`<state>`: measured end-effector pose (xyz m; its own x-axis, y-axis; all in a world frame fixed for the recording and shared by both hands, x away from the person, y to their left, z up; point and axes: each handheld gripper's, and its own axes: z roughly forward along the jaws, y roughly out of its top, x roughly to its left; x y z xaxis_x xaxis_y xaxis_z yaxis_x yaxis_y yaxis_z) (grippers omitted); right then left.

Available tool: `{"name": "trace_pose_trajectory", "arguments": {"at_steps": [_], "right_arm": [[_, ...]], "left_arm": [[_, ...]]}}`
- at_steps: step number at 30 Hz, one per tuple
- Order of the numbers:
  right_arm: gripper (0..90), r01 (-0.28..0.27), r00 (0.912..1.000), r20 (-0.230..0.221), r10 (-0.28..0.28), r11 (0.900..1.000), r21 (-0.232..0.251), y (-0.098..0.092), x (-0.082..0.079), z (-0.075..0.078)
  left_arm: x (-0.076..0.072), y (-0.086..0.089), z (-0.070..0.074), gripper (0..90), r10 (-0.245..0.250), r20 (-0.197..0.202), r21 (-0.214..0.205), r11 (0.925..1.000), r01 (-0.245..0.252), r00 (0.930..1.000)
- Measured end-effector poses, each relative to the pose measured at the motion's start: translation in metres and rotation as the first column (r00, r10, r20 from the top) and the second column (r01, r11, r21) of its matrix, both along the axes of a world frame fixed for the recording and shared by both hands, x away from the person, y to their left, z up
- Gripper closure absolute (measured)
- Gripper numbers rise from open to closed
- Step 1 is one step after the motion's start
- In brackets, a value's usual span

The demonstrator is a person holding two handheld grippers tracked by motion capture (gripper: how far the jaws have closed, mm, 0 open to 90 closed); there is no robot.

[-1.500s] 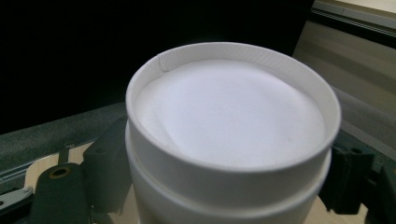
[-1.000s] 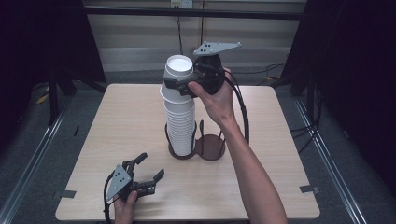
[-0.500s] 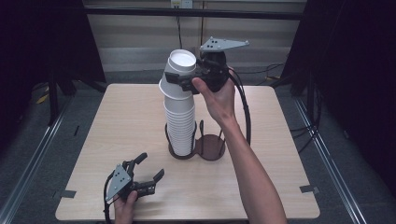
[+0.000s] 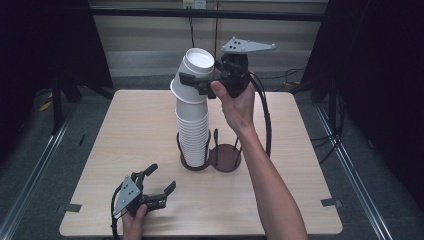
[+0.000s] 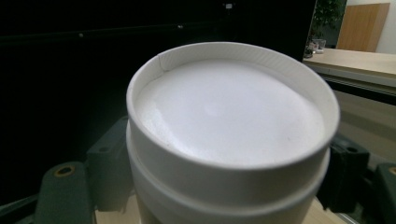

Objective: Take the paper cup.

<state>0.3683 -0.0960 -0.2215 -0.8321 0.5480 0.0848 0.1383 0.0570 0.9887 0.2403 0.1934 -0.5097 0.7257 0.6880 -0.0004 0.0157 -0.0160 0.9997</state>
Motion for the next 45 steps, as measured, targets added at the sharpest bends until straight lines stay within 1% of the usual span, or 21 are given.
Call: {"name": "trace_pose_trajectory", "arguments": {"at_steps": [3,5,12,16,20,23,27,30,32,33,36,39,45], "right_arm": [[21.0,-0.004,1.0000,0.006,0.004,0.9994,0.033,-0.004,-0.002,0.002],[21.0,0.003,1.0000,0.007,-0.003,0.9985,0.055,-0.005,-0.005,0.002],[21.1,0.012,0.9998,0.014,-0.013,0.9976,0.068,-0.010,-0.008,0.001],[21.2,0.006,0.9998,0.016,-0.008,0.9959,0.090,-0.015,-0.011,0.004],[21.3,0.011,0.9994,0.031,-0.013,0.9963,0.085,-0.020,-0.016,0.008],[21.2,0.017,0.9993,0.030,-0.020,0.9958,0.089,-0.026,-0.019,0.009],[21.3,0.017,0.9996,0.021,-0.019,0.9951,0.097,-0.033,-0.023,0.004],[21.2,0.020,0.9995,0.023,-0.022,0.9947,0.101,-0.036,-0.028,0.002],[21.3,0.015,0.9996,0.022,-0.017,0.9933,0.114,-0.039,-0.029,0.002],[21.3,0.016,0.9995,0.025,-0.019,0.9933,0.115,-0.040,-0.030,0.002],[21.3,0.020,0.9994,0.025,-0.023,0.9944,0.104,-0.043,-0.034,0.002],[21.3,0.015,0.9995,0.026,-0.017,0.9956,0.092,-0.046,-0.038,0.001],[21.3,0.014,0.9995,0.026,-0.016,0.9962,0.086,-0.055,-0.047,-0.005]], "left_arm": [[0.000,0.000,0.000,15.6,0.000,0.000,-0.002,1.0000,0.000,1.0000],[0.000,0.000,0.000,15.6,0.000,-0.003,0.000,1.0000,0.000,1.0000],[0.000,0.000,0.000,15.6,-0.002,-0.005,-0.002,1.0000,0.002,1.0000],[0.000,0.000,0.000,15.6,-0.001,-0.005,-0.002,1.0000,0.001,1.0000],[0.000,0.000,0.000,15.6,-0.001,-0.005,-0.002,1.0000,0.001,1.0000],[0.000,0.000,0.000,15.6,-0.002,-0.006,-0.001,1.0000,0.002,1.0000],[0.001,-0.001,0.000,15.6,-0.002,-0.008,0.000,1.0000,0.002,1.0000],[0.001,-0.001,0.000,15.6,-0.004,-0.007,-0.001,1.0000,0.004,1.0000],[0.000,-0.002,0.000,15.6,-0.015,-0.020,-0.016,0.9998,0.015,0.9997],[0.001,-0.001,0.000,15.6,-0.005,-0.010,-0.002,1.0000,0.005,0.9999],[0.000,-0.002,0.000,15.6,-0.014,-0.019,-0.011,0.9998,0.014,0.9997],[0.000,-0.001,0.000,15.6,-0.011,-0.017,-0.010,0.9999,0.011,0.9998],[0.000,-0.002,0.000,15.6,-0.005,-0.017,-0.008,1.0000,0.005,0.9998]]}}
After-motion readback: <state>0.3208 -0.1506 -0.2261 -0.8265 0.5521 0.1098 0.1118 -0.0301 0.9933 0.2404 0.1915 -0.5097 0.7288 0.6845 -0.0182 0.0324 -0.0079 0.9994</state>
